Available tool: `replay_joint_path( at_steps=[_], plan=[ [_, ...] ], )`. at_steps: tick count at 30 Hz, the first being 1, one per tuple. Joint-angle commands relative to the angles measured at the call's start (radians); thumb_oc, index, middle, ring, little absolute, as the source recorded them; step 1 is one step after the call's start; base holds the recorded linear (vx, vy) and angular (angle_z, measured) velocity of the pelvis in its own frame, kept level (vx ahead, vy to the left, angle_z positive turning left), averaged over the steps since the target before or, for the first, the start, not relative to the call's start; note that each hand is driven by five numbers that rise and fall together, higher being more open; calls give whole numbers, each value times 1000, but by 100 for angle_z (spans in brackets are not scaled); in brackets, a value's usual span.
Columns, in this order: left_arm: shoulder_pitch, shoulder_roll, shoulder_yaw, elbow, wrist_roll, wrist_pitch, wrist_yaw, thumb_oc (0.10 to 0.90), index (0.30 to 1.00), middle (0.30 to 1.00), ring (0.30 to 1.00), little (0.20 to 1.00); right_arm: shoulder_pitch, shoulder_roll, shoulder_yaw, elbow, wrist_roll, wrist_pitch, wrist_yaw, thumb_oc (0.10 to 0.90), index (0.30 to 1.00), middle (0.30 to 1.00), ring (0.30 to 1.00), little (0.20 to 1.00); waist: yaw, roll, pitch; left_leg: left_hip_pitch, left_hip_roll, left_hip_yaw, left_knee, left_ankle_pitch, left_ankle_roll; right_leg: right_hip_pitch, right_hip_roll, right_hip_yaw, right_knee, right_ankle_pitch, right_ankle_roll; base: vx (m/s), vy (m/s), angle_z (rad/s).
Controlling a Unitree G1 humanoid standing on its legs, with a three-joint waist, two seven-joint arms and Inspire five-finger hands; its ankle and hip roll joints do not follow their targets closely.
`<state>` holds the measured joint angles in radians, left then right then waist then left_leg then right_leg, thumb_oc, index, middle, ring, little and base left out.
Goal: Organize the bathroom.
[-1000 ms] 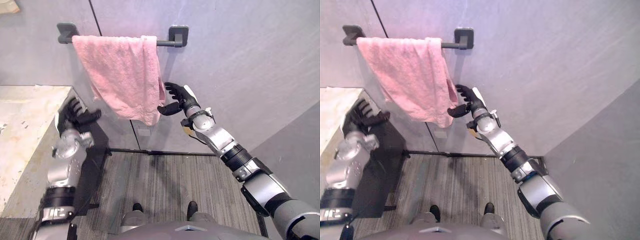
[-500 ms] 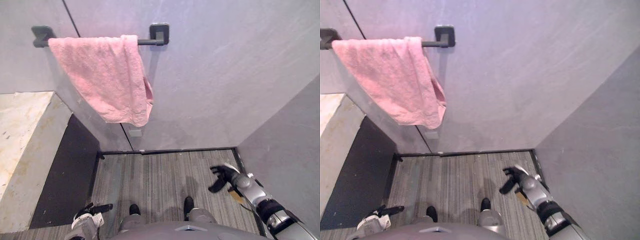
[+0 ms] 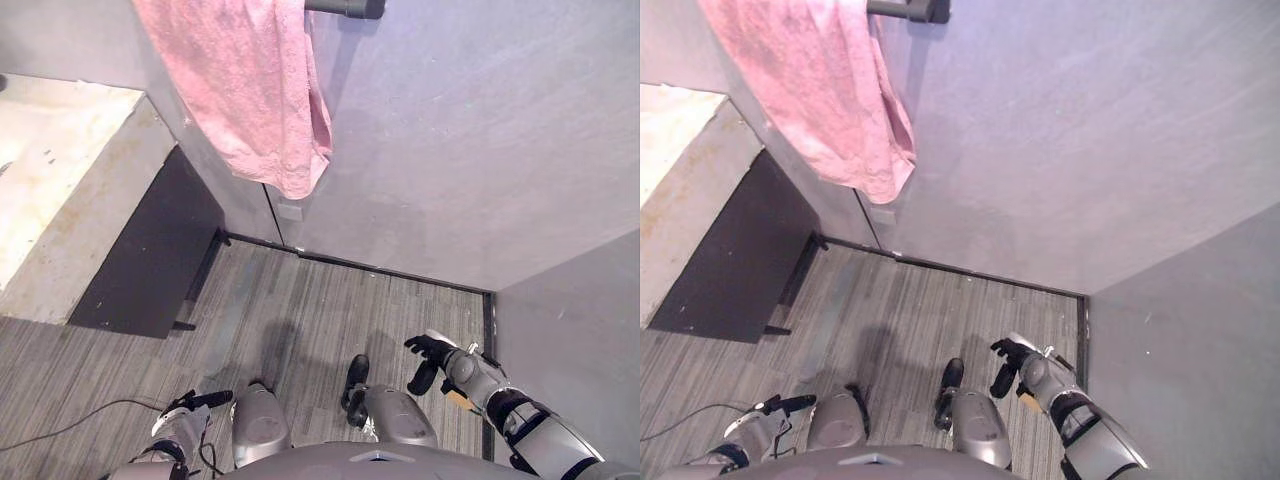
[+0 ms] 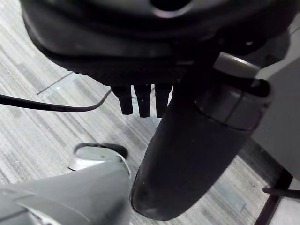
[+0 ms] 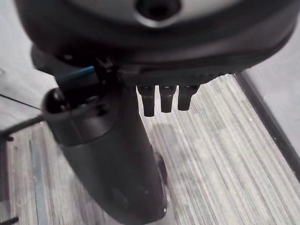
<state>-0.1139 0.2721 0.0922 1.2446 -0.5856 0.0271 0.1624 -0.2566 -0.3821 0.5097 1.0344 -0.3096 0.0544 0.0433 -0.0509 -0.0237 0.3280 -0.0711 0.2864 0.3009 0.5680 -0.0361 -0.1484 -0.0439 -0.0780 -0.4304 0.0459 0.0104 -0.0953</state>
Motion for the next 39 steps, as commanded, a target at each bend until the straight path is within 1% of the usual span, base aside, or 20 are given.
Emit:
replay_joint_path(
  at_steps=[1, 3, 4, 5, 9, 14, 15, 16, 20, 21, 22, 23, 25, 26, 28, 29, 32, 34, 38, 39],
  plan=[
    [7, 27, -36, -85, 25, -45, 14, 800, 900, 900, 900, 900, 16, -46, -44, 29, -24, -23, -50, 800, 900, 900, 900, 900, -31, -10, -38, 110, -39, -28, -29, 33, 20, -59, 40, 111, 123, -88, 108, -73, 48, 67],
    [-9, 28, -45, -89, 30, -41, 13, 800, 900, 900, 900, 900, 34, -58, -57, 30, -16, -32, -61, 800, 900, 900, 900, 900, -44, -4, -45, 110, -70, -45, -30, 27, 26, -63, 52, 122, 116, -84, 109, -83, 65, 71],
    [-20, 29, -54, -93, 35, -36, 17, 800, 900, 900, 900, 900, 43, -65, -66, 31, -10, -37, -70, 800, 900, 900, 900, 900, -53, 1, -46, 107, -96, -57, -55, 2, 38, -66, 57, 132, 115, -82, 114, -183, 167, 105],
    [-35, 29, -60, -96, 47, -30, 12, 800, 900, 900, 900, 900, 51, -66, -81, 44, -7, -49, -89, 800, 900, 900, 900, 900, -69, 0, -52, 124, -138, -61, -156, -13, 65, -96, 45, 148, 114, -53, 123, -185, 180, 88],
    [-36, 34, -65, -100, 34, -40, -2, 800, 900, 900, 900, 900, 51, -67, -95, 43, -26, -61, -108, 800, 900, 900, 900, 900, -81, 6, -41, 148, -163, -74, -252, -55, 78, -148, 25, 171, 119, -17, 155, -154, 168, 38],
    [-37, 31, -81, -110, -5, -50, 4, 800, 900, 900, 900, 900, 30, -77, -107, 21, 11, -49, -126, 800, 900, 900, 900, 900, -98, 20, -20, 204, -204, -5, -403, -133, 111, -224, -27, 177, 89, 72, 225, -190, 221, -6],
    [-36, 31, -81, -111, -5, -51, 4, 800, 900, 900, 900, 900, 30, -78, -108, 20, 12, -48, -126, 800, 900, 900, 900, 900, -99, 20, -20, 204, -205, -3, -405, -136, 113, -225, -28, 179, 89, 74, 227, -221, 257, 2],
    [-31, 30, -77, -118, -4, -54, 4, 800, 900, 900, 900, 900, 36, -78, -114, 11, 13, -42, -125, 800, 900, 900, 900, 900, -102, 17, -16, 205, -217, 11, -419, -157, 124, -228, -40, 186, 77, 91, 241, -144, 158, 9],
    [-20, 29, -84, -148, 44, -56, 4, 800, 900, 900, 900, 900, 69, -73, -133, -19, 20, -30, -111, 800, 900, 900, 900, 900, -99, 0, -1, 174, -252, 21, -419, -176, 153, -236, -85, 216, 26, 160, 288, -224, 187, 8],
    [-17, 33, -92, -158, 67, -53, 5, 800, 900, 900, 900, 900, 82, -72, -140, -29, 18, -31, -102, 800, 900, 900, 900, 900, -92, -7, 5, 152, -264, 17, -416, -179, 164, -240, -112, 233, -3, 193, 310, -256, 115, 1],
    [-12, 39, -96, -167, 98, -53, 7, 800, 900, 900, 900, 900, 96, -71, -147, -38, 3, -37, -86, 800, 900, 900, 900, 900, -91, -9, 15, 136, -265, 7, -411, -180, 175, -245, -124, 270, 3, 194, 319, -340, 82, 24],
    [-5, 55, -112, -181, 128, -34, 12, 800, 900, 900, 900, 900, 130, -72, -154, -58, -33, -37, -51, 800, 900, 900, 900, 900, -109, 13, 27, 102, -252, -35, -400, -160, 191, -240, -88, 406, 106, 120, 301, -288, 37, 34],
    [-6, 65, -125, -177, 112, -28, 13, 800, 900, 900, 900, 900, 149, -68, -158, -60, -48, -27, -33, 800, 900, 900, 900, 900, -123, 34, 26, 76, -245, -74, -388, -138, 194, -239, -45, 457, 215, 49, 281, -220, 22, 64],
    [-19, 84, -131, -179, 80, -13, -5, 800, 900, 900, 900, 900, 152, -66, -153, -46, -90, -35, -13, 800, 900, 900, 900, 900, -128, 53, 18, 39, -252, -106, -392, -95, 192, -211, 5, 456, 275, -38, 250, -167, 28, 52],
    [-26, 89, -132, -181, 74, -6, -6, 800, 900, 900, 900, 900, 150, -66, -148, -38, -113, -42, -3, 800, 900, 900, 900, 900, -128, 57, 20, 29, -256, -112, -394, -84, 192, -195, 20, 452, 284, -65, 241, -176, 16, 104],
    [-53, 89, -146, -171, 56, -3, -3, 800, 900, 900, 900, 900, 134, -57, -125, 1, -100, -52, -22, 800, 900, 900, 900, 900, -121, 53, 16, -1, -267, -111, -395, -67, 188, -155, 34, 442, 235, -70, 221, -160, -9, 109],
    [-85, 65, -148, -144, 38, -37, 7, 800, 900, 900, 900, 900, 112, -31, -98, 47, -98, -53, -43, 800, 900, 900, 900, 900, -109, 42, 18, -37, -286, -130, -391, -57, 189, -126, 42, 431, 158, -50, 209, -213, -114, 67],
    [-93, 43, -158, -142, 16, -67, -1, 800, 900, 900, 900, 900, 103, -28, -78, 61, -66, -53, -57, 800, 900, 900, 900, 900, -116, 46, 29, -39, -274, -135, -404, -39, 179, -132, 57, 424, 161, -55, 202, -170, -51, 68],
    [-112, 1, -181, -125, 30, -115, -10, 800, 900, 900, 900, 900, 103, -28, -109, 72, -11, -42, -94, 800, 900, 900, 900, 900, -149, 56, 28, -39, -253, -109, -418, -19, 163, -109, 66, 424, 135, -53, 188, -129, 49, 61],
    [-109, -10, -186, -123, 27, -134, -16, 800, 900, 900, 900, 900, 106, -25, -110, 86, -9, -57, -115, 800, 900, 900, 900, 900, -155, 48, 19, -47, -229, -135, -391, -22, 150, -107, 57, 424, 135, -56, 180, -98, 143, 89]
  ],
)
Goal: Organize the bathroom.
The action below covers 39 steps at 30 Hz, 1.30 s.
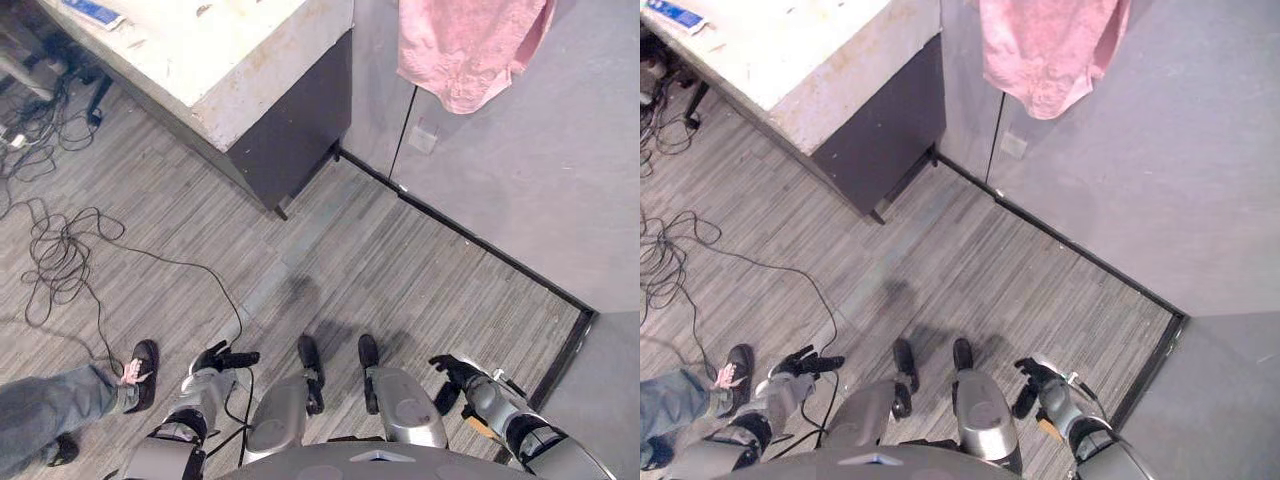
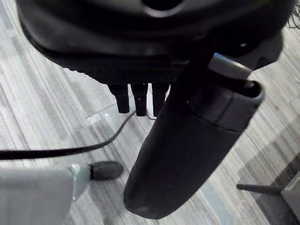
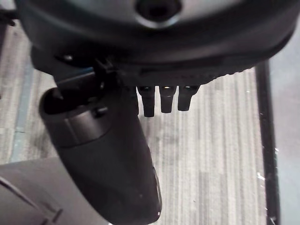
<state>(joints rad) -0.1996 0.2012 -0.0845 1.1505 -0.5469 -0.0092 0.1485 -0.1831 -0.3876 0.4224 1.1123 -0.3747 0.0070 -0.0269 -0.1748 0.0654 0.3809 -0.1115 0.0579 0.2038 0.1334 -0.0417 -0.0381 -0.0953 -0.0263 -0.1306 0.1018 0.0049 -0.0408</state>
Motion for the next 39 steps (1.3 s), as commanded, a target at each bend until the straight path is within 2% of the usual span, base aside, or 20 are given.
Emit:
replay_joint_path(
  at_steps=[1, 3, 4, 5, 8, 10, 11, 13, 14, 16, 19, 21, 23, 26, 33, 34, 36, 37, 38, 39],
  plan=[
    [-20, 56, -9, -28, -17, -107, 0, 800, 900, 900, 900, 900, 31, -17, -25, 13, 49, -13, -49, 800, 900, 900, 900, 900, -32, -46, -36, -6, 8, -46, 62, -25, 38, -54, -1, 124, 86, -56, 124, -94, 189, 86],
    [-16, 49, -6, -25, -18, -121, 2, 800, 900, 900, 900, 900, 29, -16, -22, 16, 50, -15, -56, 800, 900, 900, 900, 900, -31, -53, -43, -13, 25, -55, 93, -27, 34, -60, -7, 128, 93, -56, 119, -49, 128, 40],
    [-11, 44, -4, -25, -21, -135, 3, 800, 900, 900, 900, 900, 28, -13, -23, 19, 56, -17, -72, 800, 900, 900, 900, 900, -33, -61, -42, -18, 58, -73, 140, -11, 21, -61, -11, 134, 110, -62, 113, -133, 320, 17],
    [-14, 43, -11, -22, -26, -155, 5, 800, 900, 900, 900, 900, 16, -23, -18, 12, 98, -20, -89, 800, 900, 900, 900, 900, -39, -72, -43, -38, 104, -129, 215, 35, 9, -86, -10, 173, 142, -64, 102, -160, 414, 7],
    [-28, 44, -40, -46, -31, -168, 5, 800, 900, 900, 900, 900, -10, -46, -12, -3, 141, -17, -118, 800, 900, 900, 900, 900, -46, -61, -29, -44, 107, -194, 259, 49, 2, -117, -17, 228, 166, -62, 105, -145, 458, -29],
    [-43, 28, -57, -59, 3, -169, 17, 800, 900, 900, 900, 900, -30, -69, -25, -18, 115, -34, -123, 800, 900, 900, 900, 900, -62, -32, -22, -13, 66, -117, 194, -61, 28, -172, -65, 256, 195, -46, 150, -138, 643, -14],
    [-43, 28, -57, -59, 3, -169, 17, 800, 900, 900, 900, 900, -30, -69, -25, -18, 115, -34, -123, 800, 900, 900, 900, 900, -62, -32, -22, -13, 66, -117, 194, -61, 28, -172, -65, 256, 195, -46, 150, -83, 399, 27],
    [-49, 28, -76, -70, 12, -153, 21, 800, 900, 900, 900, 900, -41, -84, -43, -36, 128, -38, -133, 800, 900, 900, 900, 900, -70, -16, -14, -17, 35, -78, 195, -122, 43, -210, -102, 280, 194, -7, 183, -53, 475, 58],
    [-41, 45, -73, -75, 37, -128, 20, 800, 900, 900, 900, 900, -49, -94, -66, -55, 66, -40, -101, 800, 900, 900, 900, 900, -52, -23, 0, -8, 9, -42, 208, -171, 56, -213, -186, 258, 139, 83, 222, -11, 493, 52],
    [-13, 66, -59, -80, 66, -111, 36, 800, 900, 900, 900, 900, -57, -92, -63, -65, 39, -47, -64, 800, 900, 900, 900, 900, -18, -36, 4, 12, 18, 14, 200, -186, 59, -212, -220, 167, 131, 92, 232, 36, 222, -23],
    [22, 119, -34, -83, 55, -99, 32, 800, 900, 900, 900, 900, -57, -97, -39, -89, 43, -45, -26, 800, 900, 900, 900, 900, -13, -53, 5, 38, 11, 61, 163, -168, 71, -225, -122, 91, 182, 22, 210, 37, 91, -124],
    [21, 144, -42, -88, 47, -100, 27, 800, 900, 900, 900, 900, -56, -91, -35, -76, 63, -38, -37, 800, 900, 900, 900, 900, -22, -59, 1, 36, -13, 70, 136, -156, 73, -232, -94, 76, 129, 35, 199, -9, -20, -43],
    [9, 135, -26, -92, 41, -115, 32, 800, 900, 900, 900, 900, -47, -84, -40, -50, 49, -51, -56, 800, 900, 900, 900, 900, -27, -47, 7, 20, -19, 67, 111, -131, 81, -211, -79, 86, 111, 27, 184, -34, -21, 56],
    [-3, 123, -21, -117, 38, -113, 28, 800, 900, 900, 900, 900, -36, -82, -47, -25, 45, -62, -66, 800, 900, 900, 900, 900, -36, -30, 10, 21, -23, 68, 86, -108, 70, -186, -67, 91, 89, 18, 174, 16, 17, 46],
    [-4, 93, -30, -94, 84, -116, 39, 800, 900, 900, 900, 900, -6, -66, -84, 8, 80, -91, -64, 800, 900, 900, 900, 900, -52, -14, -10, 32, -16, 41, 101, -108, 66, -159, -52, 109, 111, -15, 157, 88, -30, -11],
    [2, 92, -25, -87, 84, -120, 36, 800, 900, 900, 900, 900, 0, -63, -86, 11, 90, -89, -68, 800, 900, 900, 900, 900, -56, -13, -16, 36, -14, 37, 126, -123, 63, -161, -50, 111, 130, -26, 149, 113, -67, -1],
    [15, 87, -19, -83, 78, -128, 34, 800, 900, 900, 900, 900, 11, -62, -92, 14, 112, -84, -76, 800, 900, 900, 900, 900, -61, -10, -24, 23, 6, 4, 273, -51, 26, -159, -26, 114, 154, -40, 114, 116, -92, -1],
    [27, 91, -15, -82, 57, -138, 33, 800, 900, 900, 900, 900, 15, -60, -93, 11, 112, -84, -76, 800, 900, 900, 900, 900, -60, -16, -25, -13, 23, -46, 445, 46, -8, -152, -5, 120, 164, -47, 83, 115, -104, 5],
    [33, 96, -18, -87, 38, -146, 43, 800, 900, 900, 900, 900, 21, -56, -89, 7, 108, -78, -84, 800, 900, 900, 900, 900, -55, -32, -20, -87, 26, -83, 610, 84, -7, -144, 3, 127, 173, -49, 62, 118, -82, 0],
    [38, 96, -16, -97, 29, -142, 58, 800, 900, 900, 900, 900, 26, -57, -90, 4, 106, -72, -88, 800, 900, 900, 900, 900, -49, -44, -12, -150, 26, -105, 708, 74, 9, -133, 4, 129, 182, -53, 50, 126, 6, -2]
  ],
)
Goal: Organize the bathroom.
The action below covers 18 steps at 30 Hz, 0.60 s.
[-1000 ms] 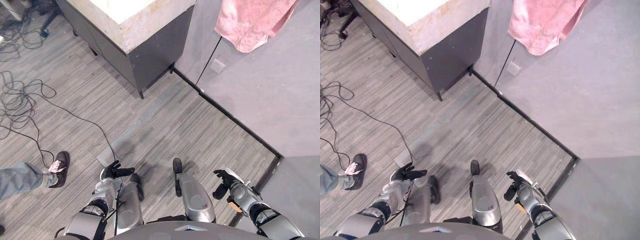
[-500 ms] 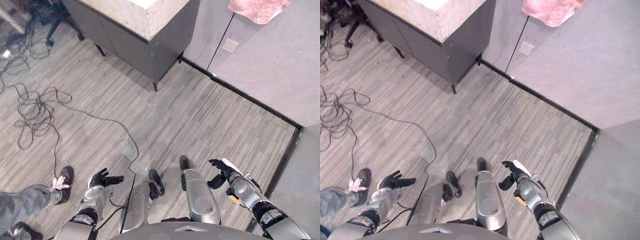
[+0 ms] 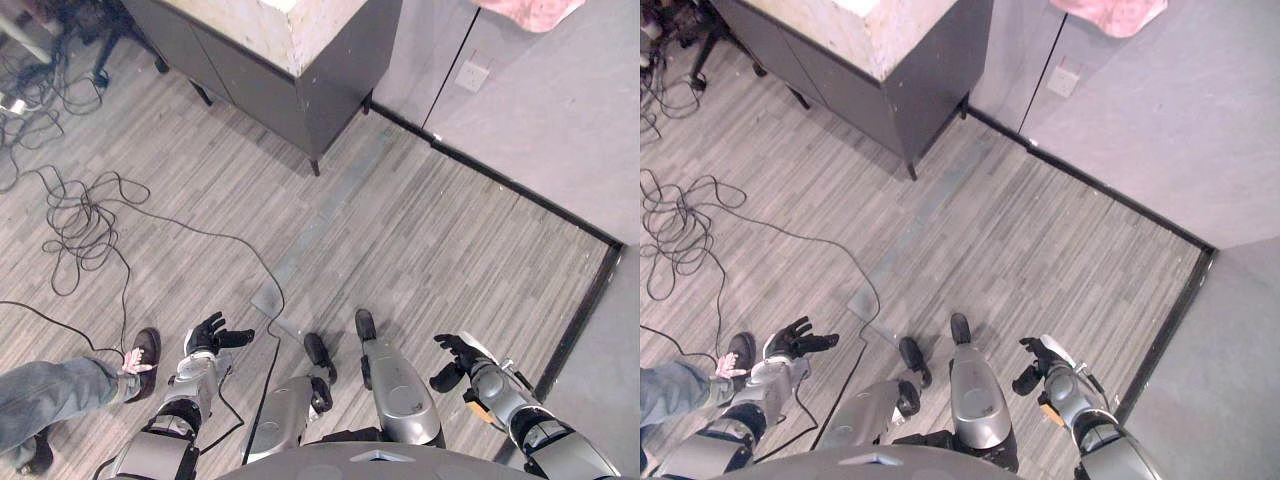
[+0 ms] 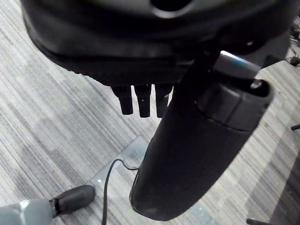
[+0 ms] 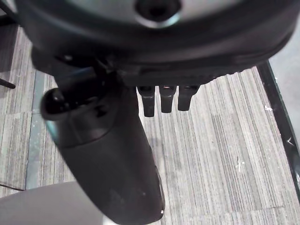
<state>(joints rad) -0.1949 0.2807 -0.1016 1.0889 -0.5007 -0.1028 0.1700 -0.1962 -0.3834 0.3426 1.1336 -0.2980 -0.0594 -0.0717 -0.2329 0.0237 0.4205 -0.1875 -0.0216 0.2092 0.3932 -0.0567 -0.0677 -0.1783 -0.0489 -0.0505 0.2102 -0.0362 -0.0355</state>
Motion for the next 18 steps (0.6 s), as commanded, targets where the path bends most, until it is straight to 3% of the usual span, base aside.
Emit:
replay_joint_path(
  at_steps=[1, 2, 3, 4, 5, 6, 7, 9, 10, 14, 15, 16, 17, 18],
  plan=[
    [41, 19, 10, -55, -38, -33, 61, 800, 900, 900, 900, 900, 47, -66, -13, -25, 33, 10, -55, 800, 900, 900, 900, 900, 21, -15, -37, -149, 108, -135, 485, 57, 70, -29, 31, 55, 89, -21, 34, 112, 56, -61],
    [43, 20, 13, -60, -45, -28, 66, 800, 900, 900, 900, 900, 49, -68, -13, -28, 44, 18, -63, 800, 900, 900, 900, 900, 25, -19, -32, -164, 110, -139, 485, 45, 79, -22, 32, 59, 94, -24, 32, 207, 212, -93],
    [49, 32, 35, -57, -47, -20, 69, 800, 900, 900, 900, 900, 58, -74, -24, -20, 71, 29, -83, 800, 900, 900, 900, 900, 35, -31, -31, -124, 116, -138, 298, 9, 107, 0, 37, 76, 102, -36, 45, 236, 482, -150],
    [38, 60, 41, -55, -72, -22, 65, 800, 900, 900, 900, 900, 49, -77, -35, -8, 105, 41, -107, 800, 900, 900, 900, 900, 44, -22, -30, -48, 110, -218, -28, 36, 102, -16, 52, 127, 124, -52, 81, 213, 458, -121],
    [38, 61, 41, -54, -72, -22, 65, 800, 900, 900, 900, 900, 49, -76, -35, -8, 105, 41, -107, 800, 900, 900, 900, 900, 45, -23, -31, -48, 109, -217, -32, 40, 101, -18, 52, 128, 122, -50, 80, 139, 486, -128],
    [20, 81, 20, -48, -115, -15, 78, 800, 900, 900, 900, 900, 40, -66, -34, 1, 111, 51, -124, 800, 900, 900, 900, 900, 61, -26, -22, -49, 99, -310, -33, 51, 89, -47, 52, 178, 158, -58, 108, -7, 262, -99],
    [14, 82, 27, -50, -102, -20, 79, 800, 900, 900, 900, 900, 32, -60, -29, -13, 148, 73, -141, 800, 900, 900, 900, 900, 62, -24, -13, -56, 112, -272, 25, 19, 74, -75, 18, 168, 208, -73, 123, -6, 264, -70],
    [5, 74, 21, -48, -97, -21, 89, 800, 900, 900, 900, 900, 25, -64, -28, -17, 171, 82, -138, 800, 900, 900, 900, 900, 62, -16, -8, -63, 122, -256, 16, 11, 66, -82, -5, 156, 205, -71, 123, 72, 289, -51],
    [5, 62, 2, -29, -68, -12, 85, 800, 900, 900, 900, 900, 28, -80, -62, -5, 207, 92, -129, 800, 900, 900, 900, 900, 53, 5, -10, -21, 110, -211, 3, -37, 73, -74, -43, 143, 205, -70, 130, 241, 500, -48],
    [21, 65, 12, 5, -19, -36, 52, 800, 900, 900, 900, 900, 51, -90, -108, 5, 205, 71, -128, 800, 900, 900, 900, 900, 47, 23, -21, 6, 75, -164, 4, -96, 87, -53, -88, 148, 164, -38, 153, 159, 288, -9],
    [30, 69, 21, 10, -3, -36, 48, 800, 900, 900, 900, 900, 61, -90, -118, 2, 199, 67, -124, 800, 900, 900, 900, 900, 52, 23, -22, 25, 71, -145, -9, -102, 88, -46, -115, 121, 142, -14, 164, 183, 367, -78],
    [61, 84, 51, -12, -13, -27, 69, 800, 900, 900, 900, 900, 64, -81, -130, -13, 134, 52, -98, 800, 900, 900, 900, 900, 81, 16, -25, 73, 80, -46, -50, -131, 83, -85, -187, 10, 119, 77, 194, 147, 371, -138],
    [77, 91, 80, -17, -28, -11, 93, 800, 900, 900, 900, 900, 58, -79, -131, -14, 69, 30, -76, 800, 900, 900, 900, 900, 100, 18, -29, 95, 104, 45, -60, -141, 86, -97, -202, -110, 164, 34, 196, 161, 321, -218],
    [96, 101, 111, -26, -12, -7, 107, 800, 900, 900, 900, 900, 50, -84, -118, -22, 65, 29, -45, 800, 900, 900, 900, 900, 117, 24, -34, 126, 131, 123, -71, -150, 85, -86, -162, -207, 229, -66, 175, 107, 132, -296]
  ],
)
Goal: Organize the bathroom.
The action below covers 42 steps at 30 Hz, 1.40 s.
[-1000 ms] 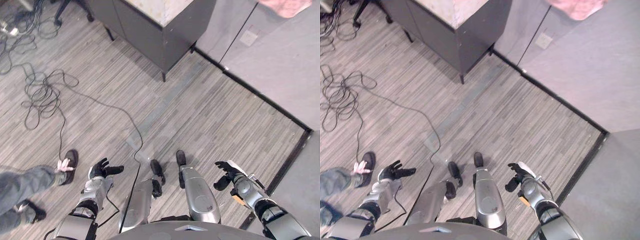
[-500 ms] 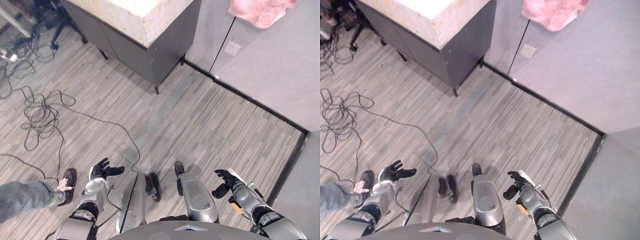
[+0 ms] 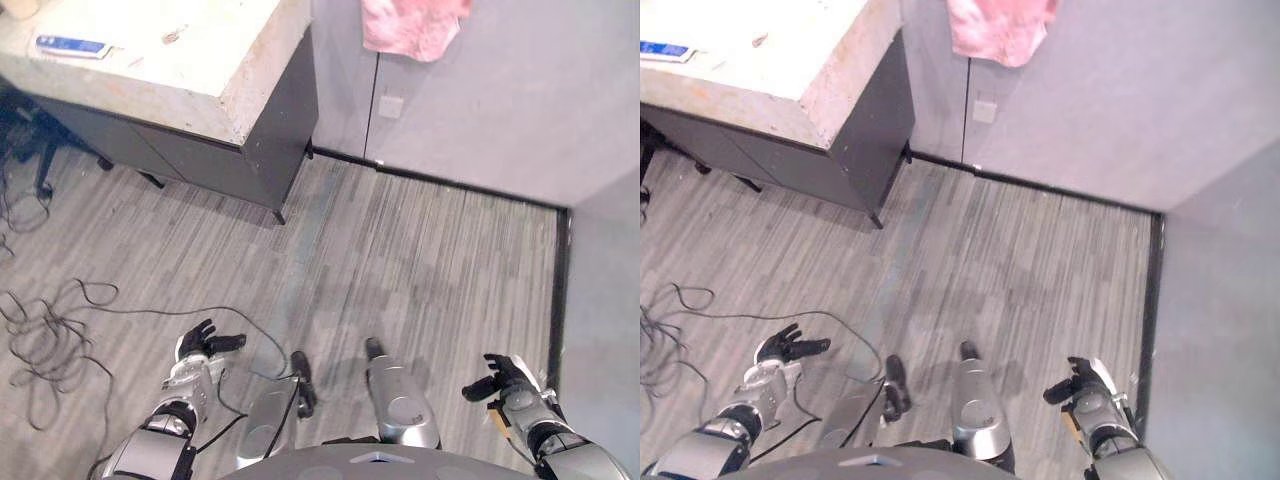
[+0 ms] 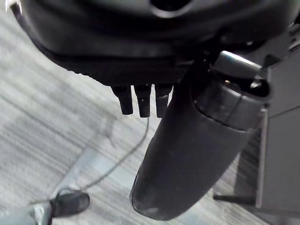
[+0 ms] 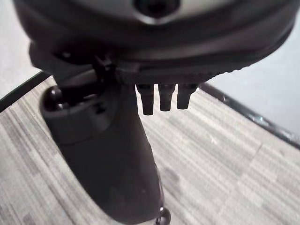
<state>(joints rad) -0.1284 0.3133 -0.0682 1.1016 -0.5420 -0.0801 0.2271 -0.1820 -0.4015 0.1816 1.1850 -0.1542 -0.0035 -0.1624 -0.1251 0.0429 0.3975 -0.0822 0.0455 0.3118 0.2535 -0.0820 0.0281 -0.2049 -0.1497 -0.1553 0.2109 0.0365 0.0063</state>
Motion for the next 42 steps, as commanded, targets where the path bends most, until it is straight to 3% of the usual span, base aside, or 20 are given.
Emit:
replay_joint_path(
  at_steps=[1, 2, 4, 6, 8, 9, 10, 12, 14, 15, 18, 21, 23, 26, 31, 36, 38, 39, 40, 42],
  plan=[
    [38, 77, 76, -46, 29, -30, 48, 800, 900, 900, 900, 900, 35, -67, 52, -80, -62, -16, 49, 800, 900, 900, 900, 900, 10, -2, -14, 23, 56, 15, 75, -131, -10, -63, -37, -113, 232, -144, 130, 80, 15, -231],
    [38, 77, 76, -46, 29, -30, 48, 800, 900, 900, 900, 900, 35, -67, 52, -80, -62, -16, 49, 800, 900, 900, 900, 900, 10, -2, -14, 23, 56, 15, 75, -131, -10, -63, -37, -113, 232, -144, 130, 26, -37, -173],
    [55, 91, 97, -84, -1, -28, 72, 800, 900, 900, 900, 900, 26, -67, 73, -87, -44, -20, 52, 800, 900, 900, 900, 900, 26, -16, -28, 38, 55, 62, 59, -139, -28, -54, -29, -243, 156, -132, 111, 3, -56, -69],
    [65, 79, 106, -81, -16, -47, 32, 800, 900, 900, 900, 900, 24, -66, 72, -77, -9, -1, 27, 800, 900, 900, 900, 900, 29, -16, -42, 35, 48, 35, 125, -101, -51, -22, 16, -210, 73, -126, 76, 75, -76, -1],
    [72, 66, 107, -81, 23, -51, 8, 800, 900, 900, 900, 900, 27, -74, 78, -81, -6, 9, 22, 800, 900, 900, 900, 900, 28, -8, -47, 20, 67, 14, 222, -11, -104, 23, 54, -190, 11, -127, 47, 125, -4, -26],
    [79, 54, 98, -89, -2, -48, 5, 800, 900, 900, 900, 900, 32, -86, 84, -99, -21, 27, 38, 800, 900, 900, 900, 900, 35, -8, -48, -59, 97, -33, 317, 61, -124, 75, 73, -153, -24, -130, 27, 92, 50, -62],
    [79, 54, 97, -92, -8, -46, 5, 800, 900, 900, 900, 900, 32, -87, 86, -100, -26, 29, 40, 800, 900, 900, 900, 900, 36, -8, -49, -60, 98, -35, 312, 54, -119, 77, 72, -147, -23, -131, 28, 77, 103, -79],
    [78, 47, 102, -90, -11, -30, 2, 800, 900, 900, 900, 900, 23, -86, 101, -83, -24, 30, 36, 800, 900, 900, 900, 900, 37, -5, -62, -27, 105, -45, 222, 35, -97, 81, 70, -119, -16, -139, 29, 43, 218, -79],
    [79, 41, 99, -77, -18, -18, 10, 800, 900, 900, 900, 900, 12, -76, 104, -64, -14, 30, 28, 800, 900, 900, 900, 900, 48, 5, -84, 6, 134, -128, 28, 115, -99, 72, 73, -71, -17, -134, 31, 54, 316, -59],
    [79, 41, 99, -77, -19, -19, 10, 800, 900, 900, 900, 900, 12, -75, 105, -63, -14, 29, 28, 800, 900, 900, 900, 900, 48, 5, -86, 5, 135, -129, 23, 118, -99, 70, 73, -69, -18, -133, 31, 86, 268, -39],
    [97, 43, 100, -69, -31, -25, 9, 800, 900, 900, 900, 900, -1, -74, 107, -50, 7, 29, 20, 800, 900, 900, 900, 900, 68, 27, -94, 10, 187, -261, -96, 204, -124, 74, 60, 4, -5, -152, 46, 78, 355, -49],
    [89, 46, 94, -77, -46, -22, 19, 800, 900, 900, 900, 900, -14, -79, 112, -60, 17, 42, 18, 800, 900, 900, 900, 900, 72, 36, -84, -7, 176, -293, -52, 180, -119, 50, 25, 44, 36, -158, 57, 1, 323, -59],
    [64, 50, 90, -80, -38, -4, 32, 800, 900, 900, 900, 900, -21, -84, 107, -68, 23, 42, 11, 800, 900, 900, 900, 900, 58, 48, -69, -4, 153, -220, -22, 86, -100, 24, -29, 45, 76, -149, 83, -16, 339, -54],
    [55, 70, 89, -76, -31, 0, 35, 800, 900, 900, 900, 900, -6, -81, 86, -95, 54, 47, -5, 800, 900, 900, 900, 900, 46, 51, -57, -15, 117, -190, 28, 8, -83, 18, -78, 58, 93, -125, 113, 30, 326, -3],
    [83, 102, 128, -109, -27, 6, 23, 800, 900, 900, 900, 900, 38, -73, 59, -133, 36, 55, 6, 800, 900, 900, 900, 900, 35, 39, -63, 6, 82, -143, 74, -84, -58, 40, -130, 82, 34, -63, 159, 63, 197, -15],
    [107, 105, 151, -103, 20, 19, 9, 800, 900, 900, 900, 900, 80, -57, 30, -141, 59, 47, -2, 800, 900, 900, 900, 900, 39, 20, -83, -1, 55, -131, 152, -156, -33, 64, -169, 102, 7, -19, 174, 56, 177, -15],
    [107, 114, 153, -92, 31, 41, 7, 800, 900, 900, 900, 900, 84, -41, 26, -135, 36, 40, -3, 800, 900, 900, 900, 900, 61, -1, -89, 10, 26, -116, 142, -176, -26, 57, -231, 55, -40, 87, 182, 60, 120, -20],
    [110, 114, 157, -92, 30, 45, 8, 800, 900, 900, 900, 900, 83, -39, 27, -134, 29, 38, -1, 800, 900, 900, 900, 900, 66, -4, -88, 18, 25, -103, 136, -177, -24, 55, -237, 30, -43, 96, 184, 34, 134, -33],
    [131, 113, 182, -99, 53, 65, 16, 800, 900, 900, 900, 900, 77, -32, 36, -147, 1, 37, 15, 800, 900, 900, 900, 900, 91, -6, -84, 55, 35, -22, 100, -171, -15, 53, -256, -113, 4, 83, 189, -9, 140, -48],
    [163, 108, 194, -115, 79, 60, 26, 800, 900, 900, 900, 900, 77, -42, 54, -195, -4, 60, 42, 800, 900, 900, 900, 900, 82, 16, -89, 59, 53, 8, 68, -135, 1, 16, -127, -63, 159, -63, 158, -16, 74, -118]
  ],
)
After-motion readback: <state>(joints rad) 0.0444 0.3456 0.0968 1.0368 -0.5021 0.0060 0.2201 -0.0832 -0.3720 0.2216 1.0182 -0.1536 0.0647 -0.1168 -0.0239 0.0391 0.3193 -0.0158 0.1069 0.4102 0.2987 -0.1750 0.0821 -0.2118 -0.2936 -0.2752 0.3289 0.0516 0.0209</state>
